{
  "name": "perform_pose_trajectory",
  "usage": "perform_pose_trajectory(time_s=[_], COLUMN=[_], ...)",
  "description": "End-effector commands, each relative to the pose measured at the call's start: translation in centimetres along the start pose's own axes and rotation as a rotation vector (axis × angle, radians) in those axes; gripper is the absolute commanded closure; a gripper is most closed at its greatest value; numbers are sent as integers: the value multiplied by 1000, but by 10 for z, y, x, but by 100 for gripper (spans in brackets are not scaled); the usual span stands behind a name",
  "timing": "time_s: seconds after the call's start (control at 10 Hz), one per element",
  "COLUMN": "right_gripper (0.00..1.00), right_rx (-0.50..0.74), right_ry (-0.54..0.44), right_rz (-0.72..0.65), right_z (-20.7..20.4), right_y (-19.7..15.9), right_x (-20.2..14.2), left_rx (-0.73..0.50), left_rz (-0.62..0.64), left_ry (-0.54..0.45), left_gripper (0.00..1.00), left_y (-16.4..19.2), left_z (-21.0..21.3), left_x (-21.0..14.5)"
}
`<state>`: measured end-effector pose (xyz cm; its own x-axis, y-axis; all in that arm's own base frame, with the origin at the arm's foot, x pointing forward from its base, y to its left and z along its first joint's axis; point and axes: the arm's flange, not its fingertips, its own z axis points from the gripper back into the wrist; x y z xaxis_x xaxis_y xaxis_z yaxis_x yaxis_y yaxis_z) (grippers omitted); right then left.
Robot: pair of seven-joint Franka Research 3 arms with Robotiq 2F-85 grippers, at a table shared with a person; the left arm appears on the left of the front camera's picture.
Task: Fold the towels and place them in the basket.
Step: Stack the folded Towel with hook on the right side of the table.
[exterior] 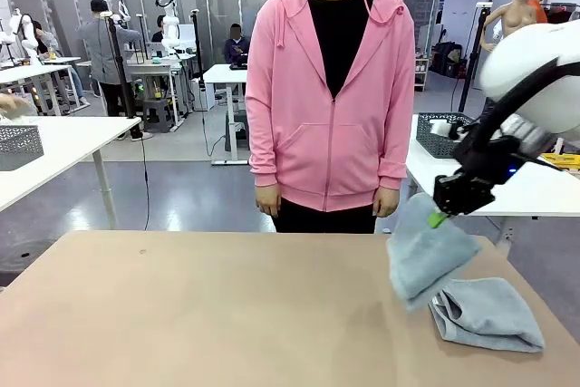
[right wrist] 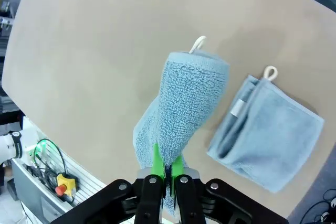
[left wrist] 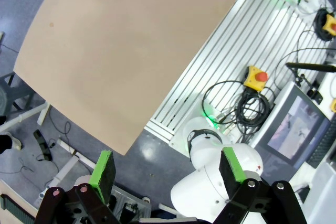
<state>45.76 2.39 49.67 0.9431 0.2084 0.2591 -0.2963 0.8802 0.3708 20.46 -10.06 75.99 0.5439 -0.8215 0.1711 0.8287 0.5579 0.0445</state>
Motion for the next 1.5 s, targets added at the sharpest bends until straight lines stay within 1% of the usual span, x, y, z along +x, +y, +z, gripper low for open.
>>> perform_pose_trajectory(time_s=[0.0, 0.2, 0.3, 0.4, 0.5, 0.7, 0.9, 1.1, 1.2, 1.3, 1.4], right_gripper=[94, 94, 94, 94, 94, 94, 94, 73, 49, 37, 13], right_rx=[-13, 3, 10, 0, -21, -61, -188, -290, -330, -395, -406], right_ry=[-3, -36, -45, -32, -21, -18, 4, 75, 142, 182, 187], right_rz=[33, 44, 73, 94, 87, 7, -59, -112, -132, -152, -146], right_z=[5, 2, 0, -3, -9, -25, -39, -49, -58, -60, -55], right_y=[-31, -57, -65, -71, -80, -105, -125, -139, -145, -146, -140], right_x=[-6, -6, -7, -9, -9, -12, -17, -22, -26, -28, -30], left_rx=[14, 14, 14, 14, 14, 14, 14, 14, 14, 14, 14], left_rz=[-5, -5, -5, -5, -5, -5, -5, -5, -5, -5, -5], left_ry=[5, 5, 5, 5, 5, 5, 5, 5, 5, 5, 5], left_gripper=[0, 0, 0, 0, 0, 0, 0, 0, 0, 0, 0], left_y=[1, 1, 1, 1, 1, 1, 1, 1, 1, 1, 1], left_z=[1, 1, 1, 1, 1, 1, 1, 1, 1, 1, 1], left_x=[-1, -1, -1, -1, -1, -1, -1, -1, -1, -1, -1])
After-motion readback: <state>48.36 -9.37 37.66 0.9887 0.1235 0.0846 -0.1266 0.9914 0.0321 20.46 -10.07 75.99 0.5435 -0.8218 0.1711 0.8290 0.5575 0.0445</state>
